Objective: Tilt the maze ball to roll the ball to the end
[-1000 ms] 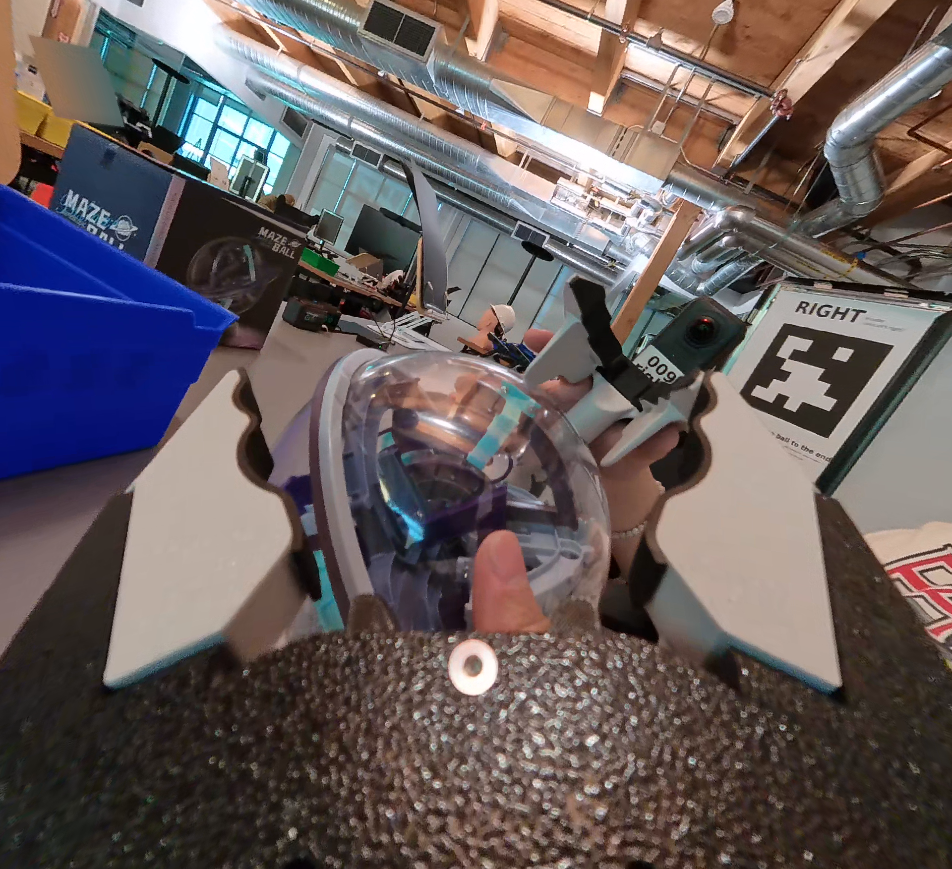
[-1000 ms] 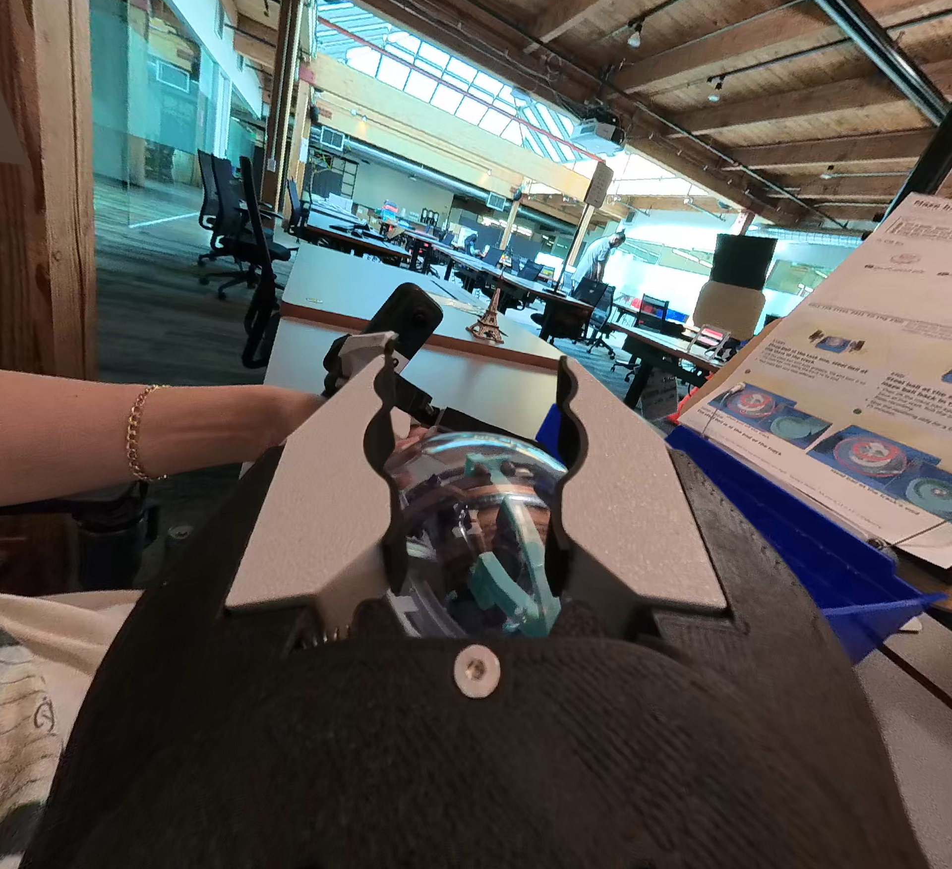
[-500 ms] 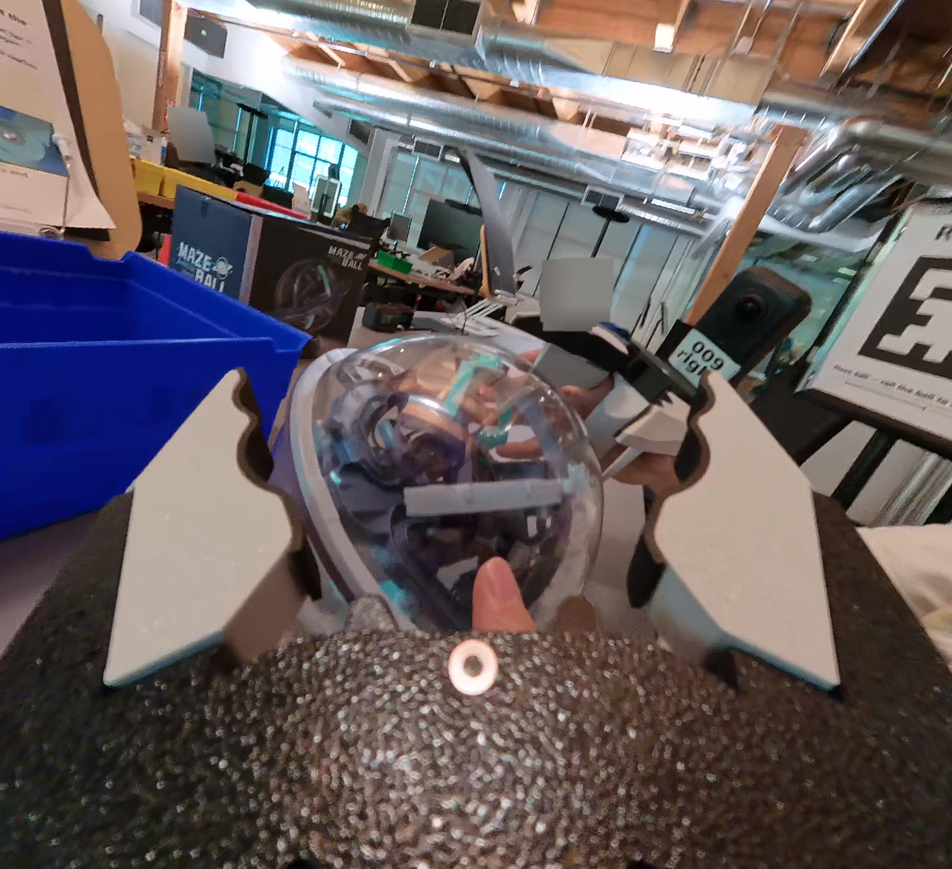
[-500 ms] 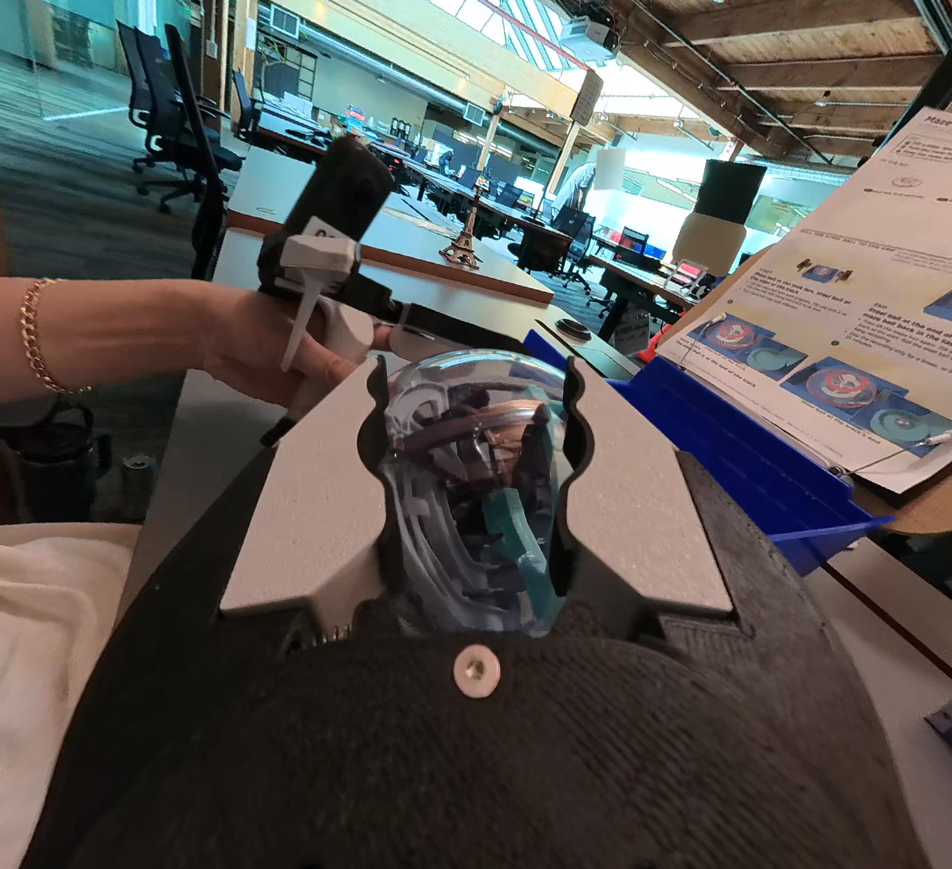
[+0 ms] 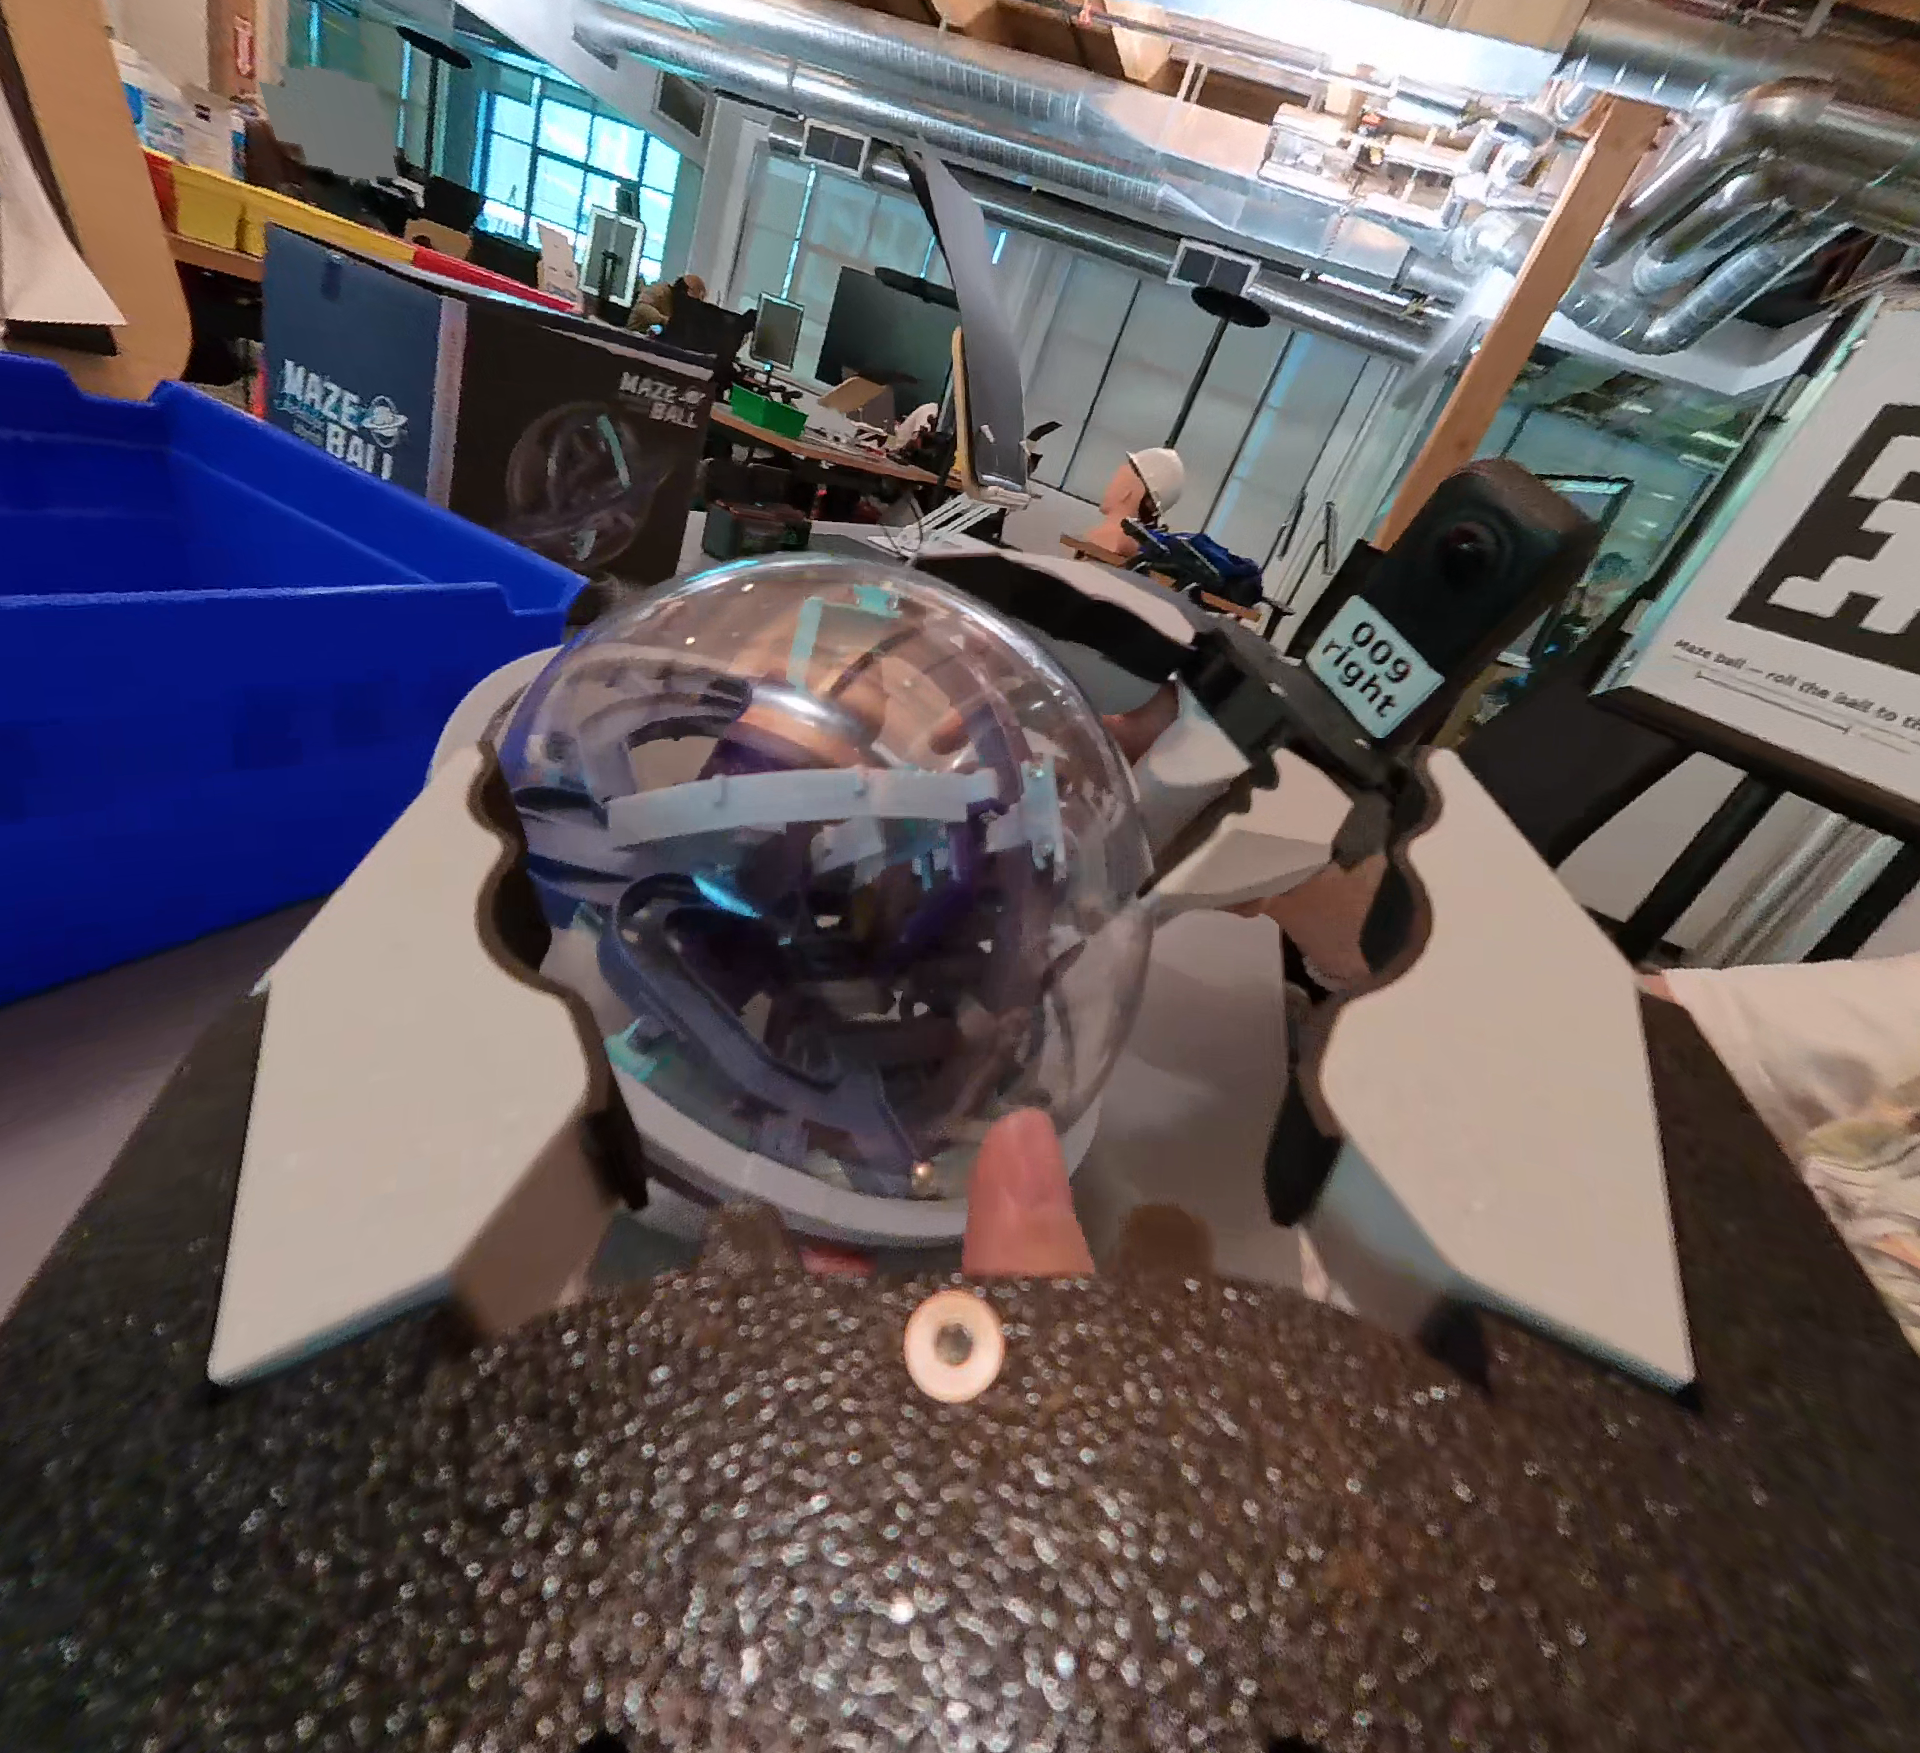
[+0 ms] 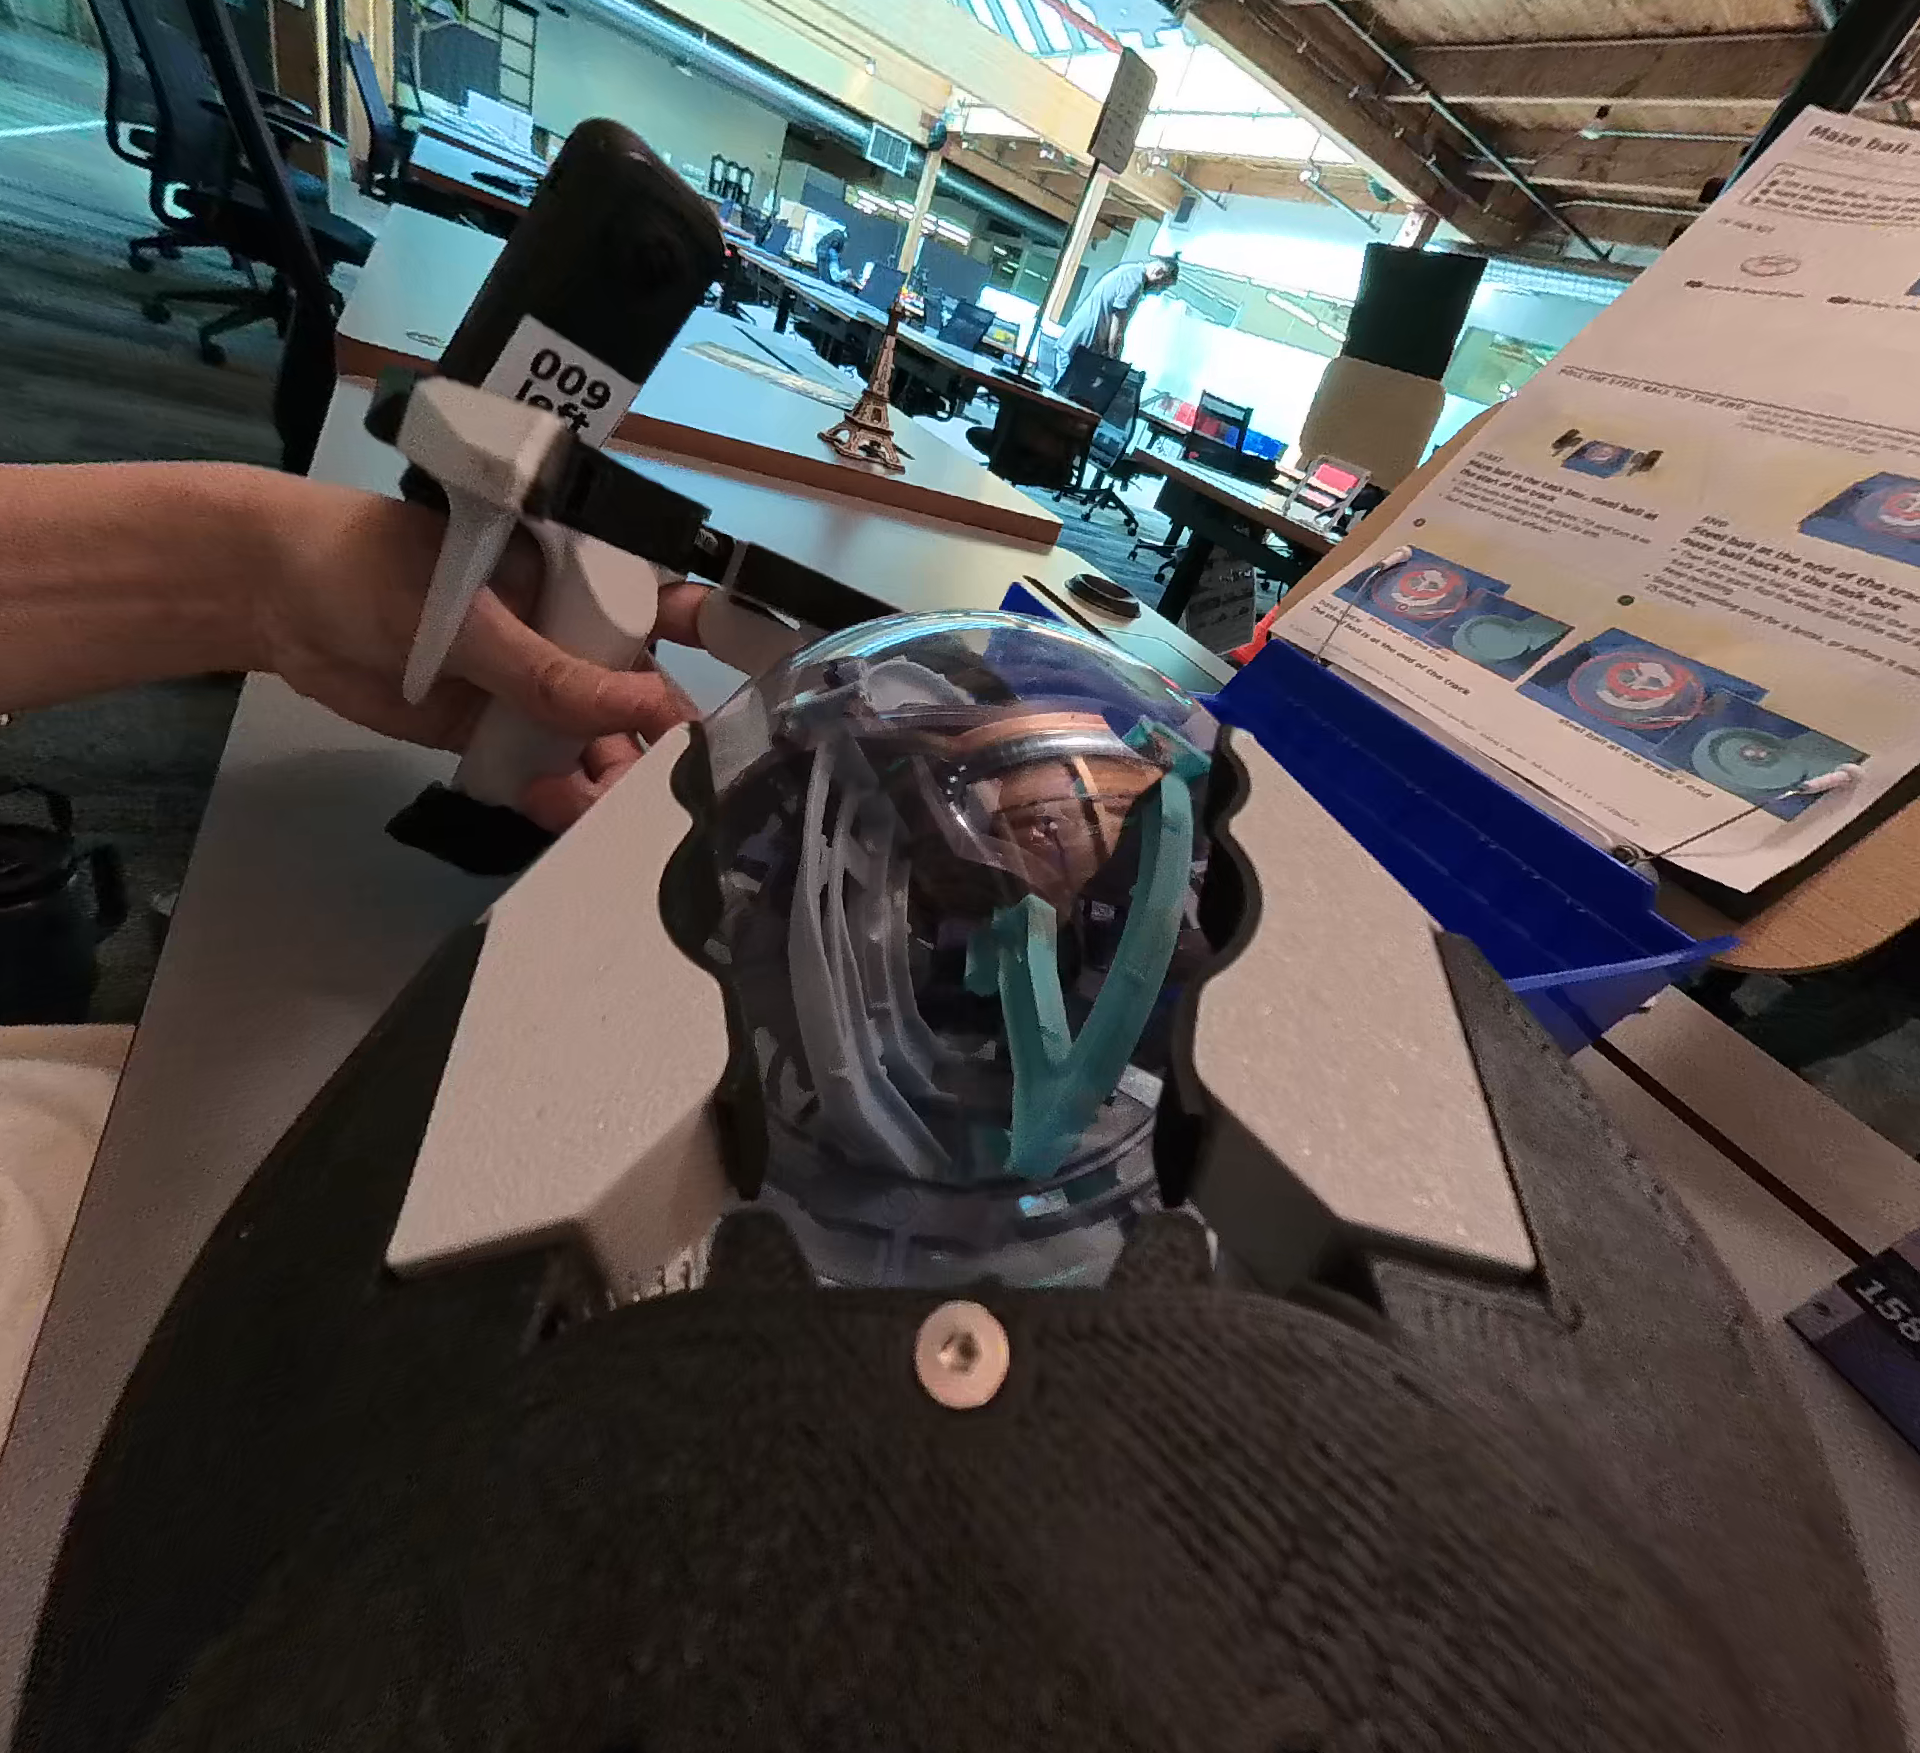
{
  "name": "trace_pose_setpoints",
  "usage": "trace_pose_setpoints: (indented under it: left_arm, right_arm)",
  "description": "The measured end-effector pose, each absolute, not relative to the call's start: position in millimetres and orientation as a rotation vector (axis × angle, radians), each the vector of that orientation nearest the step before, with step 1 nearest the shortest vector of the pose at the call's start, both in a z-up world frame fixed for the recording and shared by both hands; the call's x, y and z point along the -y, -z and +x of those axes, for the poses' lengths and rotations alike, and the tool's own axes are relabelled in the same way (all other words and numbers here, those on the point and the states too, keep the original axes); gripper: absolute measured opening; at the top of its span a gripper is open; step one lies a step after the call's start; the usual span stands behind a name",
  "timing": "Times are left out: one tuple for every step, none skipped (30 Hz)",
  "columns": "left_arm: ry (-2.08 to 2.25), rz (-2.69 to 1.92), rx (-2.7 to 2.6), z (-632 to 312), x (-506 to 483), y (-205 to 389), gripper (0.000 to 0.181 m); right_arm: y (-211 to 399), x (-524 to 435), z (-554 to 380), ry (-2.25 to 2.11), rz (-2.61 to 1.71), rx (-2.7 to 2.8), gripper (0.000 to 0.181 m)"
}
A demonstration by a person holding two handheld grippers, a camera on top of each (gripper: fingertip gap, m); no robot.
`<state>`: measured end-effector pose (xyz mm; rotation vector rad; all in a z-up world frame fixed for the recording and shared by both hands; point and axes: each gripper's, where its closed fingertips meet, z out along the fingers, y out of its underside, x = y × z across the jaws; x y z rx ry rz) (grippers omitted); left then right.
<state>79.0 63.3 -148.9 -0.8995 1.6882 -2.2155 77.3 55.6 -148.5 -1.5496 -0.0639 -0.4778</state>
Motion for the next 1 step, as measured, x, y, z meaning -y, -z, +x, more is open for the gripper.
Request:
trace_pose_setpoints:
  left_arm:
    - [2.233,-0.887,-1.697,76.5,-63.2,147.0,0.155]
  right_arm:
    - [149.0,-55.6,76.7,0.469,-1.552,0.064,0.096]
